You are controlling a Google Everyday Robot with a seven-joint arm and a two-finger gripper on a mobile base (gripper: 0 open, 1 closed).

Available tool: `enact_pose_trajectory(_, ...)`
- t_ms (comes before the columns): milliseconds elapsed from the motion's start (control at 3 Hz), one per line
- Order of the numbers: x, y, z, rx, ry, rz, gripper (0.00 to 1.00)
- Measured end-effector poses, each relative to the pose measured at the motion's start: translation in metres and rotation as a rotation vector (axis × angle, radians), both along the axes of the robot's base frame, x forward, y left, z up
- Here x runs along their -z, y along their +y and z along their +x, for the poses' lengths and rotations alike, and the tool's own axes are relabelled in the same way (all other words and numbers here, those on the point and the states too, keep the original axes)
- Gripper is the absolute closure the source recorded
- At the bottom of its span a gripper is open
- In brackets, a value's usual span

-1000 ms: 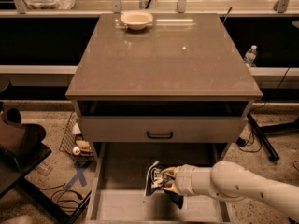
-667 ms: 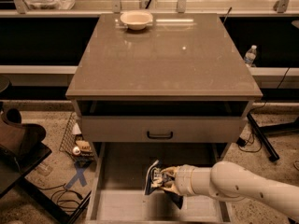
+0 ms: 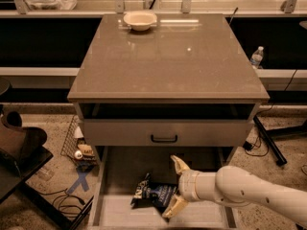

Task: Place blue chip bag into middle drawer

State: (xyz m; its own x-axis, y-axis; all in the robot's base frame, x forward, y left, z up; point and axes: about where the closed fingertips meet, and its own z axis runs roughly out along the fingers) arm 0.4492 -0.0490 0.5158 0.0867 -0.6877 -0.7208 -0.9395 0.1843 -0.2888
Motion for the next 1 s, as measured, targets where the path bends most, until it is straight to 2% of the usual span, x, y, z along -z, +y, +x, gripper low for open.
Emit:
enact_pose_trajectory(333, 0.0, 0.0, 0.0, 0.0, 0.0, 0.0, 0.0)
enact_pose_trajectory(667, -0.014, -0.002, 0.003, 0.009, -0.02, -0.013, 0.0)
enact_pose_trajectory(1000, -0.08, -0.026, -0.004, 0.061, -0.02, -0.063, 0.0)
